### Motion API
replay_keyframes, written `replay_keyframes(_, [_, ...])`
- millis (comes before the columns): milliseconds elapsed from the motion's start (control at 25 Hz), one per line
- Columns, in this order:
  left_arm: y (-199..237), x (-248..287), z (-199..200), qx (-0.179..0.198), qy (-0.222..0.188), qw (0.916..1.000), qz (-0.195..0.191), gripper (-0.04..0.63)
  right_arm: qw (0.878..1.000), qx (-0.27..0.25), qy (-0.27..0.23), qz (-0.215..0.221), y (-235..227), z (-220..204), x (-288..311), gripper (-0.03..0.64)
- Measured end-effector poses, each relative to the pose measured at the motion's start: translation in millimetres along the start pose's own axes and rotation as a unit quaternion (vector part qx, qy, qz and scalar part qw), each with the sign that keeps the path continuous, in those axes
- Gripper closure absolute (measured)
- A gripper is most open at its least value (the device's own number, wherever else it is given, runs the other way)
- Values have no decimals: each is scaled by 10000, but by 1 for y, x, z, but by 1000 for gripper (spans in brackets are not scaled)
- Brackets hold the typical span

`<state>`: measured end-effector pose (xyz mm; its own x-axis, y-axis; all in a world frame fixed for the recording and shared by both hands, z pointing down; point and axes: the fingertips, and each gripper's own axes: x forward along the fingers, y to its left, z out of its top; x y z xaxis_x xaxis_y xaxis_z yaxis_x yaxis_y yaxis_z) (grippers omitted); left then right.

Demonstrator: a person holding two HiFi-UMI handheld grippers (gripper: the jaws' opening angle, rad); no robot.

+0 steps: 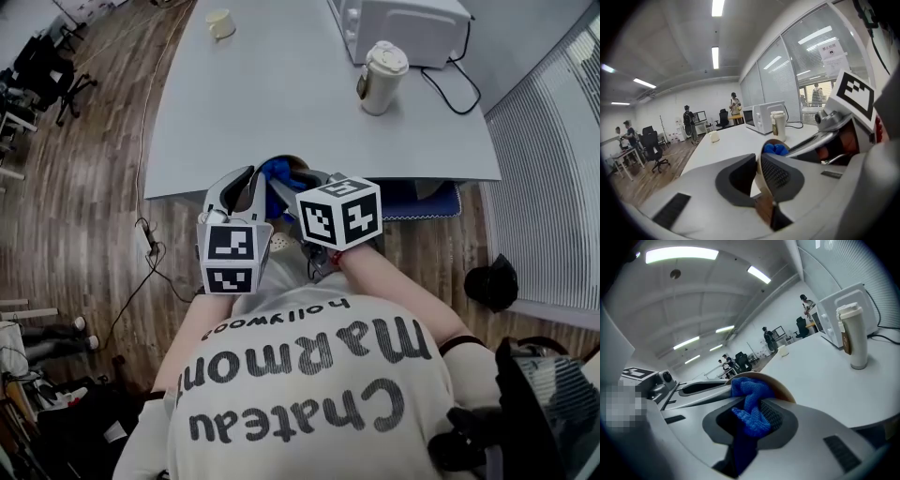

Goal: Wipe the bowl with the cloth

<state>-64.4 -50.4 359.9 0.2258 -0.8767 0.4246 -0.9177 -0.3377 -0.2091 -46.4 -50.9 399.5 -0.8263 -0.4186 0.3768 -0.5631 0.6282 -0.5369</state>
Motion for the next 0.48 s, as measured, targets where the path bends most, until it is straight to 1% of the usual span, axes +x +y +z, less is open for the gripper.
replay_keyframes(120, [2,-5,-8,58,85,9999,77,554,9998,-183,84,-91,2,-7,6,552])
replay_keyframes(280, [10,-2,-11,-33,103,9997,226,552,9982,-476,106,-348,-5,-7,13,552])
replay_keyframes(360, [14,-4,-11,-52,87,9996,270,550,9976,-509,159,-447,-8,-9,14,552])
replay_keyframes(480, [20,-9,-10,40,36,9994,338,549,9970,-536,217,-523,-6,-10,16,552])
